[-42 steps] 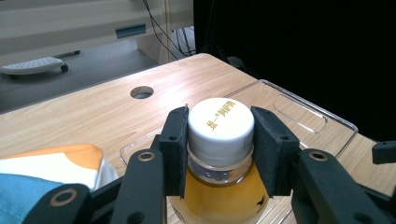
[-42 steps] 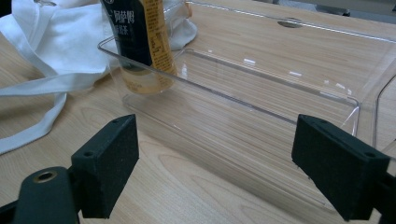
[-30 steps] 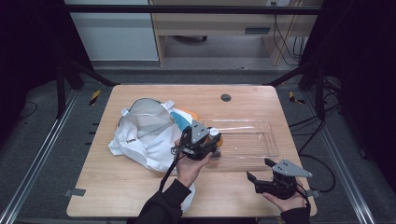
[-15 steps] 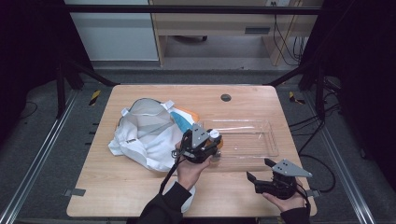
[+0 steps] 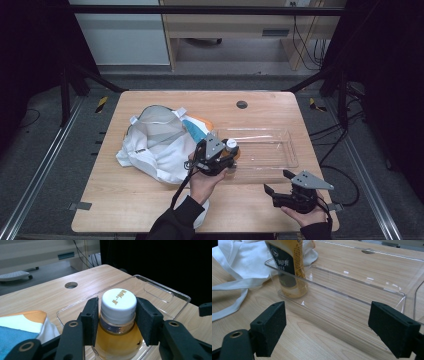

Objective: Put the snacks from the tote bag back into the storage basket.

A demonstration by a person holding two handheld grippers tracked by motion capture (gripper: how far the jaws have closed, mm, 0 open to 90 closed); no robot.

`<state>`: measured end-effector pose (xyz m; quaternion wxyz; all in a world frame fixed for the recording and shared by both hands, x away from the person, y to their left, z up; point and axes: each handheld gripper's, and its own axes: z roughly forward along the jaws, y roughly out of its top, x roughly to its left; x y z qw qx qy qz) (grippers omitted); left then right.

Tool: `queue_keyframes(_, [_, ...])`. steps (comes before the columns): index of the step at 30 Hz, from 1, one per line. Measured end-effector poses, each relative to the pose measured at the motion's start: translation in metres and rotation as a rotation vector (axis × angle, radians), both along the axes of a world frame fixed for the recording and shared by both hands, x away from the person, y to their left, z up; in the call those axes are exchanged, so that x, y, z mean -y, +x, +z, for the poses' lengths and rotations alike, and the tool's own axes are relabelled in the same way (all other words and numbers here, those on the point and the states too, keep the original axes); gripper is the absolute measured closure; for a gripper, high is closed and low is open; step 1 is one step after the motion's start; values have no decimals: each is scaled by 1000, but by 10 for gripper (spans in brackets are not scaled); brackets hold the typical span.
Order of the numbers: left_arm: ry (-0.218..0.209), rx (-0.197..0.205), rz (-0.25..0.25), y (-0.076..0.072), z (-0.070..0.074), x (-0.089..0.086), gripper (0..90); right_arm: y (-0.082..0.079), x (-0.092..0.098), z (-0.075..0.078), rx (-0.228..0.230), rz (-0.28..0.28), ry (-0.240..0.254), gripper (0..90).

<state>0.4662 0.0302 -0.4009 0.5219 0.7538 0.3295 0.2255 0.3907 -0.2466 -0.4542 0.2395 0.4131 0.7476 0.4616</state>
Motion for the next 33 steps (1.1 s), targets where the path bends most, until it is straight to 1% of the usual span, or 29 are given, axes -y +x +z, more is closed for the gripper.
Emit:
queue_keyframes(2, [7,2,-9,-2,1,-1,500,0,0,0,1,0,1,152])
queue_keyframes(5, [19,-2,-36,-4,4,-4,460,0,0,0,-1,-3,-1,152])
queue_keyframes(7, [40,9,-45,-6,7,-9,441,0,0,0,0,-5,-1,152])
queue_keyframes(9, [53,4,-56,-7,10,-13,423,0,0,0,1,-6,0,152])
queue_keyframes(10, [56,-8,-70,-8,12,-18,414,0,1,0,1,-6,0,152])
queue_keyframes(11, [56,-12,-78,-8,13,-21,399,0,1,0,1,-7,0,152])
queue_keyframes(13, [52,-11,-97,-10,13,-28,379,0,0,0,0,-7,-1,152])
queue_keyframes(14, [61,-10,-103,-11,14,-32,371,0,0,0,0,-7,-2,152])
queue_keyframes(15, [80,-8,-101,-13,14,-37,365,0,0,0,1,-8,-1,152])
queue_keyframes(17, [96,-6,-95,-16,13,-45,362,0,0,0,-1,-11,-1,151])
queue_keyframes(21, [91,-31,-85,-20,6,-65,352,0,0,0,-6,-11,1,152])
queue_keyframes(26, [106,-44,-55,-25,-5,-90,339,0,1,-1,-6,-17,2,152])
queue_keyframes(28, [88,-44,-50,-27,-7,-99,334,0,1,-1,-5,-17,-2,152])
queue_keyframes(31, [75,-32,-48,-31,-8,-111,319,0,1,-1,-3,-19,-2,152])
queue_keyframes(33, [62,-32,-49,-34,-9,-118,315,0,1,-1,-5,-20,-5,152])
